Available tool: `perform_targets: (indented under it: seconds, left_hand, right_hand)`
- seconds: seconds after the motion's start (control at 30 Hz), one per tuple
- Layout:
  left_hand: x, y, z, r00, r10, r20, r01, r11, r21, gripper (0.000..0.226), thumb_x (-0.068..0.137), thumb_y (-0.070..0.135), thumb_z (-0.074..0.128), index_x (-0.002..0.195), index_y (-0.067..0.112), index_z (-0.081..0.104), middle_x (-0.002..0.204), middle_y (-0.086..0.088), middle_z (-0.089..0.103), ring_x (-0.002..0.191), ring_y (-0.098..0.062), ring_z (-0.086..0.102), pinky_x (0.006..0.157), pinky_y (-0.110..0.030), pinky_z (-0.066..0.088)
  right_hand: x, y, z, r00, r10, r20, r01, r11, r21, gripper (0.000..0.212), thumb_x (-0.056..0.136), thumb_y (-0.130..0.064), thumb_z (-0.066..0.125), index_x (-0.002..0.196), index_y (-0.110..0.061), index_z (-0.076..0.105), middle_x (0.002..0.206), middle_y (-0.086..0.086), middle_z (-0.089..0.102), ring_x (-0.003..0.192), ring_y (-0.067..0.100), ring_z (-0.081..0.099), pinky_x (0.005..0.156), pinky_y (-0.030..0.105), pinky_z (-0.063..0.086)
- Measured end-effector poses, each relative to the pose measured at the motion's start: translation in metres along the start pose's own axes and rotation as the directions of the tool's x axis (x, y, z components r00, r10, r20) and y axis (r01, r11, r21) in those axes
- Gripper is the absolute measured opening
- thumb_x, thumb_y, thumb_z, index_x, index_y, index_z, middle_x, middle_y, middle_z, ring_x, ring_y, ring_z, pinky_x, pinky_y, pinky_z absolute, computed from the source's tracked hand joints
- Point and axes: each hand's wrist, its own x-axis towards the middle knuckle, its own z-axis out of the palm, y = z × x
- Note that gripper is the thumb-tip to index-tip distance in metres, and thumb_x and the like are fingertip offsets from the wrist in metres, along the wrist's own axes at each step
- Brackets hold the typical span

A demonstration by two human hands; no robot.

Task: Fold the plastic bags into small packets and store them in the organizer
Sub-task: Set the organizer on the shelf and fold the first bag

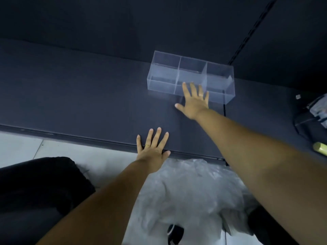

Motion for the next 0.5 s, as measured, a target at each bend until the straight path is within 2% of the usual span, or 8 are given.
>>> perform_targets:
  seconds: [0.07,0.13,0.2,0.27,0.3,0.37,0.43,0.5]
  left_hand:
    - [0.001,0.000,0.000,1.000,0.002,0.009,-0.002,1.000,-0.013,0.063,0.098,0.056,0.016,0.144,0.042,-0.024,0.153,0.011,-0.033,0.140,-0.016,-0.033,0.097,-0.050,-0.032]
    - [0.002,0.000,-0.001,1.000,0.002,0.020,-0.001,1.000,-0.026,0.063,0.097,0.057,0.017,0.144,0.043,-0.023,0.153,0.012,-0.034,0.140,-0.016,-0.033,0.098,-0.051,-0.031]
    - [0.003,0.000,-0.001,1.000,-0.001,0.027,0.002,0.999,-0.033,0.064,0.097,0.057,0.018,0.144,0.043,-0.022,0.153,0.012,-0.033,0.140,-0.016,-0.032,0.102,-0.053,-0.028]
    - [0.004,-0.001,-0.003,0.999,0.002,0.041,0.000,0.999,-0.048,0.064,0.097,0.057,0.021,0.145,0.043,-0.019,0.154,0.013,-0.032,0.141,-0.015,-0.031,0.105,-0.055,-0.024]
    - [0.004,-0.001,-0.005,0.999,-0.001,0.051,0.004,0.998,-0.056,0.065,0.097,0.058,0.021,0.146,0.044,-0.017,0.154,0.013,-0.031,0.141,-0.015,-0.030,0.106,-0.056,-0.023]
    - [0.002,0.000,-0.011,0.997,-0.013,0.080,0.018,0.997,-0.072,0.065,0.095,0.061,0.022,0.147,0.044,-0.012,0.154,0.015,-0.029,0.142,-0.014,-0.028,0.108,-0.055,-0.020]
    - [-0.001,0.001,-0.022,0.993,-0.013,0.119,0.028,0.991,-0.129,0.065,0.093,0.066,0.021,0.149,0.044,-0.005,0.155,0.016,-0.025,0.143,-0.011,-0.026,0.109,-0.052,-0.019]
    - [-0.009,0.001,-0.037,0.984,-0.002,0.177,0.041,0.976,-0.216,0.065,0.092,0.069,0.019,0.150,0.042,0.007,0.157,0.016,-0.018,0.144,-0.010,-0.022,0.112,-0.049,-0.017]
  right_hand:
    - [0.003,0.005,-0.012,0.999,-0.015,0.029,0.014,0.998,0.054,0.082,0.094,-0.059,0.040,0.152,-0.031,-0.011,0.160,0.001,-0.018,0.146,0.030,-0.016,0.117,0.053,-0.008]
    - [-0.007,0.008,-0.020,0.999,-0.033,-0.028,0.036,0.993,0.116,0.077,0.095,-0.056,0.041,0.154,-0.028,0.001,0.161,0.003,-0.011,0.147,0.029,-0.009,0.119,0.049,-0.004]
    - [-0.036,0.008,-0.016,0.977,-0.062,-0.203,0.115,0.959,0.260,0.064,0.095,-0.049,0.047,0.149,-0.019,0.030,0.157,0.010,0.018,0.144,0.030,0.016,0.118,0.047,0.012]
    - [-0.086,0.003,0.000,0.935,-0.139,-0.325,0.280,0.851,0.443,0.040,0.091,-0.044,0.057,0.118,-0.015,0.061,0.123,0.008,0.054,0.114,0.024,0.051,0.102,0.045,0.039]
    - [-0.114,0.001,0.013,0.929,-0.205,-0.308,0.339,0.805,0.487,0.035,0.087,-0.047,0.062,0.103,-0.016,0.064,0.106,0.004,0.058,0.098,0.020,0.056,0.091,0.043,0.045]
    - [-0.166,0.003,0.045,0.918,-0.366,-0.153,0.396,0.827,0.400,0.050,0.076,-0.058,0.067,0.108,-0.020,0.061,0.108,0.000,0.055,0.098,0.016,0.051,0.089,0.038,0.042]
    - [-0.196,0.010,0.075,0.900,-0.435,0.010,0.430,0.893,0.129,0.070,0.073,-0.059,0.068,0.129,-0.022,0.049,0.130,-0.001,0.043,0.115,0.018,0.040,0.095,0.034,0.030]
    - [-0.201,0.018,0.090,0.909,-0.416,-0.010,0.415,0.909,-0.037,0.052,0.083,-0.044,0.065,0.128,-0.021,0.051,0.133,0.000,0.041,0.121,0.022,0.039,0.095,0.031,0.025]
